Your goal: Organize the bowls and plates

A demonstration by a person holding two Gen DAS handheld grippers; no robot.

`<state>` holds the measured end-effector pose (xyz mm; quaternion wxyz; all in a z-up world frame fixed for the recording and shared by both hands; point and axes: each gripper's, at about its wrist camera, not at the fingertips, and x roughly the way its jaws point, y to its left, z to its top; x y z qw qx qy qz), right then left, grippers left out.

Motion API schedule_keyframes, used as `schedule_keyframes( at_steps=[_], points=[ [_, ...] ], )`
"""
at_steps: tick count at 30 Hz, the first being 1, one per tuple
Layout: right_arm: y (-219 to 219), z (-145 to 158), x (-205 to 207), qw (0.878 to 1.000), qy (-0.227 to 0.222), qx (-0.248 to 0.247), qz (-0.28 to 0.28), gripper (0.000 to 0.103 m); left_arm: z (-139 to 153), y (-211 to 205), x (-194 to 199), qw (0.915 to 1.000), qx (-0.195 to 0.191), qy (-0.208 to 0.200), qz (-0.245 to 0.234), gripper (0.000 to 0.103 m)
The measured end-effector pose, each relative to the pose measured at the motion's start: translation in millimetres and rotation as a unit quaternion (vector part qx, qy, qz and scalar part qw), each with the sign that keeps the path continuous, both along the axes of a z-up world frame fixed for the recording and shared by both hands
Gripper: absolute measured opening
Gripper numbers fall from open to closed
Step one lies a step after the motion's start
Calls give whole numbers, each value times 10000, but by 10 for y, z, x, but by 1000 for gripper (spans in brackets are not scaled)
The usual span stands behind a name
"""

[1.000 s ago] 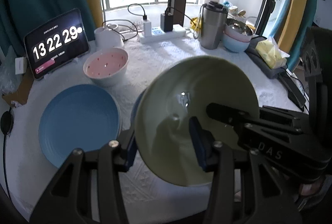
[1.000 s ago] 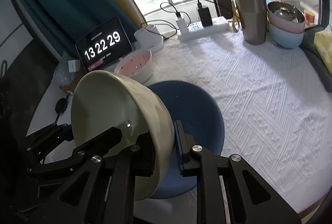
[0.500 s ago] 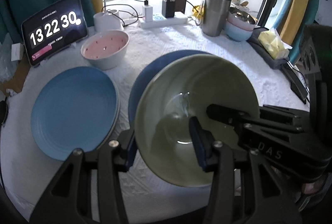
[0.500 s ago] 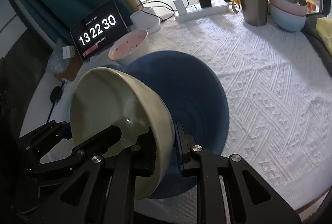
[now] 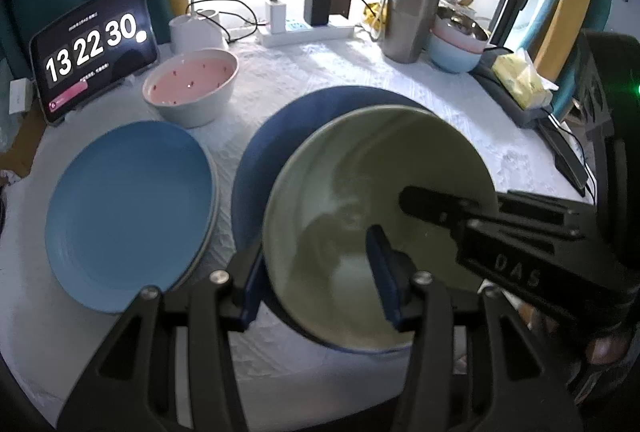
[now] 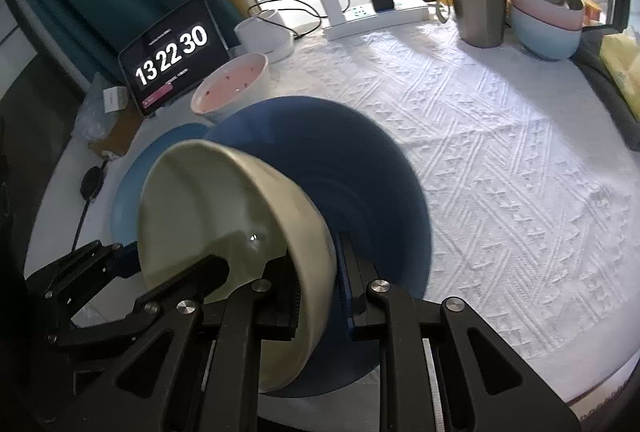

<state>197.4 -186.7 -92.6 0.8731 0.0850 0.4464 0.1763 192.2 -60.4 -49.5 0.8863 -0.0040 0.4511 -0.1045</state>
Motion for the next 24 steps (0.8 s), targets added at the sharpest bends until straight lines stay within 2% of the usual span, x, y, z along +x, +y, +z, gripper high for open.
schedule_keyframes(
  at_steps=[10, 16, 24],
  points=[
    [-79, 9, 42, 9998, -78, -90, -154, 20, 18, -9, 46, 10000, 6, -80, -21, 49],
    [-176, 168, 19, 9986, -438, -61, -288, 23, 70, -37, 69, 9998, 5, -179, -85, 49],
    [-182, 225, 54, 9986, -486, 41, -213, 23, 172, -26, 80, 9996, 6, -285, -51, 49]
  ],
)
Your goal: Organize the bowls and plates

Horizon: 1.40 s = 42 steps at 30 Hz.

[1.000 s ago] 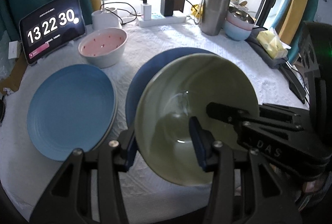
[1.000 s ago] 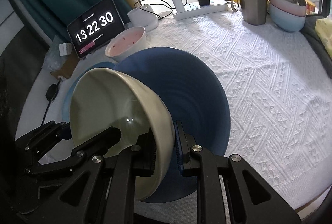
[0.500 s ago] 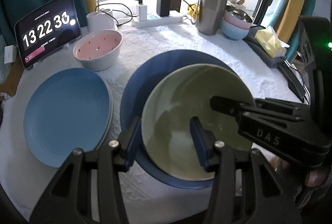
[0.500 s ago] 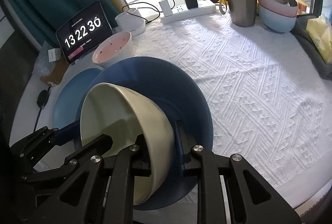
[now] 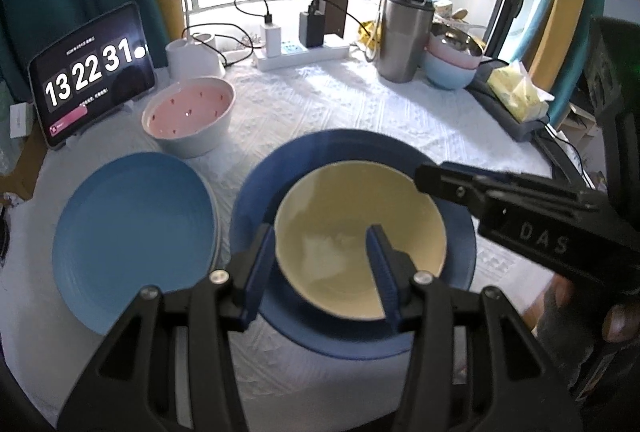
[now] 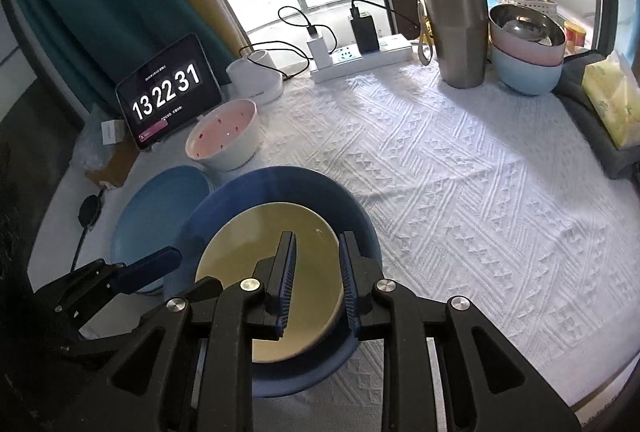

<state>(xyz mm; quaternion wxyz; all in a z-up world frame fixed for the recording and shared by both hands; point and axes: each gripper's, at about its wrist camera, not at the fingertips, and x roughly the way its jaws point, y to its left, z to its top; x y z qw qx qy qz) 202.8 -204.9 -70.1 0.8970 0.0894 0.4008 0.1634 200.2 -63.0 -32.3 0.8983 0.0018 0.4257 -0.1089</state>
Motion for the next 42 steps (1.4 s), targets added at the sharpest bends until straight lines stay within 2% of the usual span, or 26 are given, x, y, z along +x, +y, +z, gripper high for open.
schedule_keyframes(
  at_steps=[25, 42],
  points=[
    [139, 301, 314, 9997, -164, 54, 190, 23, 298, 370, 262, 9986, -105, -323, 412, 49],
    [490, 306, 677, 9990, -39, -217, 378, 24, 218, 921, 575, 9956, -275, -328, 837, 49]
  ],
)
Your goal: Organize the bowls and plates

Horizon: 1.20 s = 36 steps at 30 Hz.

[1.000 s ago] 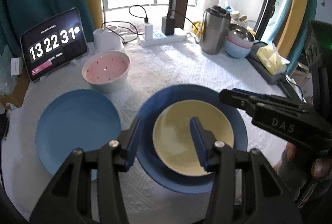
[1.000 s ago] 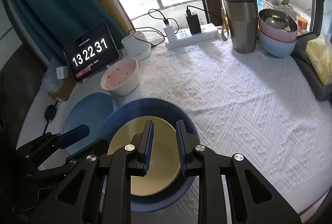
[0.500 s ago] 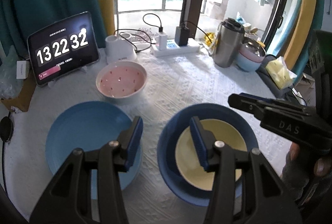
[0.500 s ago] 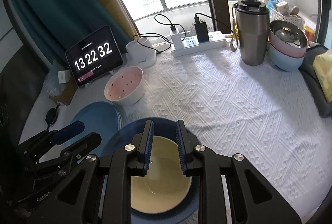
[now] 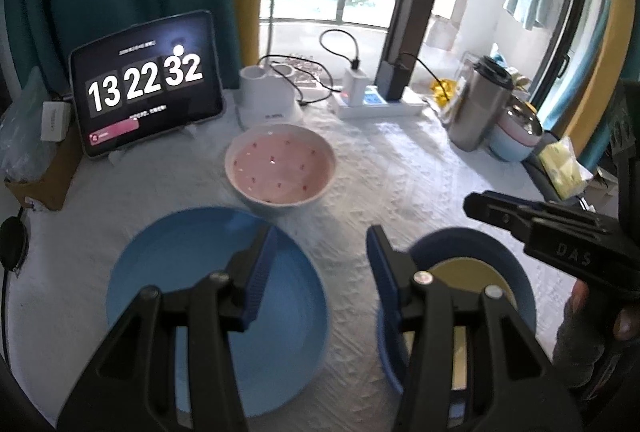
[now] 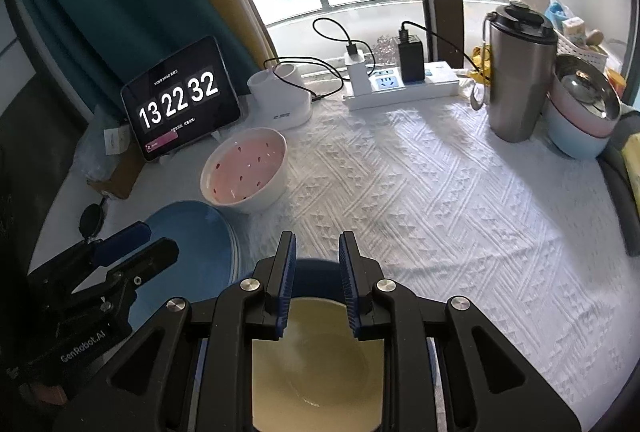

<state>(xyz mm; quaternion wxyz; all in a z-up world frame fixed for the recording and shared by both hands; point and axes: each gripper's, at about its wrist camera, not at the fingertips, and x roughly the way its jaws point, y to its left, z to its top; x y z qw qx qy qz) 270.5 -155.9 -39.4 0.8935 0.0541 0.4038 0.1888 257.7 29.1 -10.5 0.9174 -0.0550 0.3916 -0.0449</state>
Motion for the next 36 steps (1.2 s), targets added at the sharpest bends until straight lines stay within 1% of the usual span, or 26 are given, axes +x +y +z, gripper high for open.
schedule_keyframes(
  at_steps=[8, 11, 12, 16, 24, 30, 36],
  points=[
    [186, -13, 221, 9999, 33, -137, 75, 24, -60, 256, 179, 9999, -28, -13, 166, 49],
    [279, -17, 330, 9997, 34, -180, 130, 31, -88, 346, 271, 9997, -67, -6, 230, 49],
    [305, -14, 353, 9997, 28, -192, 148, 31, -98, 373, 303, 9996, -84, -2, 252, 49],
    [428, 12, 471, 9994, -2, -269, 219, 32, -148, 466, 430, 9993, -162, 53, 331, 49],
    [589, 9, 711, 9986, 13, -427, 314, 32, -263, 588, 645, 9989, -193, 129, 403, 49],
    [698, -34, 926, 9975, 100, -599, 368, 32, -366, 652, 788, 9980, -301, 221, 507, 49],
    [820, -95, 1102, 9968, 218, -609, 471, 32, -483, 676, 938, 9971, -388, 362, 543, 49]
  ],
)
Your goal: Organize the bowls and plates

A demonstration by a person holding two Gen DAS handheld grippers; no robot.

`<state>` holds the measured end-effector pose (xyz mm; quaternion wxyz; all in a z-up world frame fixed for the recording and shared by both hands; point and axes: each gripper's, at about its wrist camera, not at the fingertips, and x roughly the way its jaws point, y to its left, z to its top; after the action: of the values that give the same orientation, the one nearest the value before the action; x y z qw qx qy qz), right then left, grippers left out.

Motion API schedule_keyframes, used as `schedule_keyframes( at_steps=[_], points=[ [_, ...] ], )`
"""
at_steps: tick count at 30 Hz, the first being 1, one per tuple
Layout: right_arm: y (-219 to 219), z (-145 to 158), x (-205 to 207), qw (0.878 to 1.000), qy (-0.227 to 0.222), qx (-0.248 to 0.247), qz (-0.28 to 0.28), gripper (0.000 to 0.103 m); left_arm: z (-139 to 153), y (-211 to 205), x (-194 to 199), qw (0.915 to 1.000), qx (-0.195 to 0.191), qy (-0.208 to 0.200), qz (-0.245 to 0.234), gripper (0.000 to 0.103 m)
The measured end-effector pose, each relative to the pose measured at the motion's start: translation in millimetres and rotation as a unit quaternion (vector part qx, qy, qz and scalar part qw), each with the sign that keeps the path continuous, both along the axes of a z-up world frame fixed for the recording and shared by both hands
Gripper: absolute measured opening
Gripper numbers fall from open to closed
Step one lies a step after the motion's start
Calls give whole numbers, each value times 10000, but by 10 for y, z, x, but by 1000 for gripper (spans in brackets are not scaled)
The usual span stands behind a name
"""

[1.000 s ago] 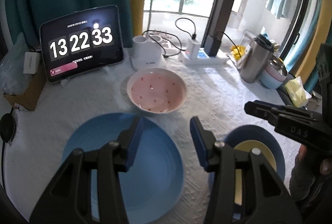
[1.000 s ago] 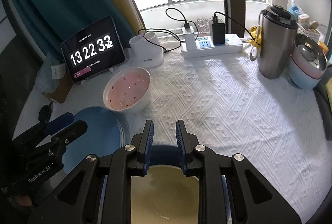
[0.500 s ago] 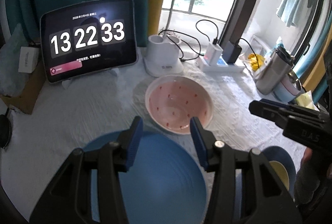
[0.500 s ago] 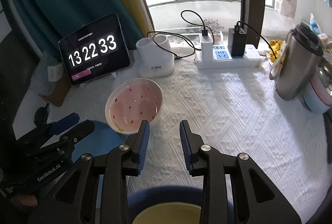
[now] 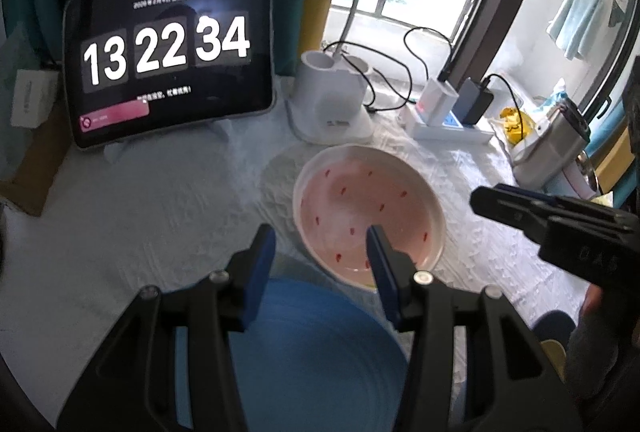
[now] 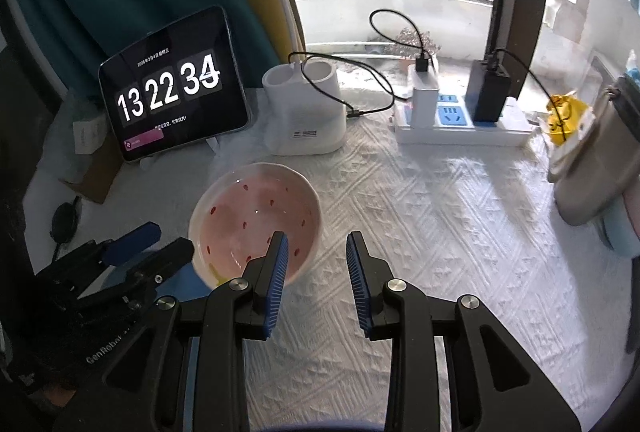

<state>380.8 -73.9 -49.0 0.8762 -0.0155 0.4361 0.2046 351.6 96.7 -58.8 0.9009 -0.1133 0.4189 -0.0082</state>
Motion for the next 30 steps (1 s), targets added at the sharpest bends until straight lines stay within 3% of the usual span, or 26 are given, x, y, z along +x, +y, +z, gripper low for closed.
schedule_keyframes(
  at_steps=[20, 25, 30],
  points=[
    [108, -510, 550, 9920, 1219, 317, -78, 32, -424, -58, 364, 9970, -155, 746, -167, 49],
    [191, -674, 653, 9833, 1803, 244, -52, 32, -468, -85, 396, 9969, -124, 739, -227, 49],
    [262, -748, 685, 9792, 2017, 231, 1, 32, -487, -165, 404, 9973, 12, 652, -344, 49]
  ],
)
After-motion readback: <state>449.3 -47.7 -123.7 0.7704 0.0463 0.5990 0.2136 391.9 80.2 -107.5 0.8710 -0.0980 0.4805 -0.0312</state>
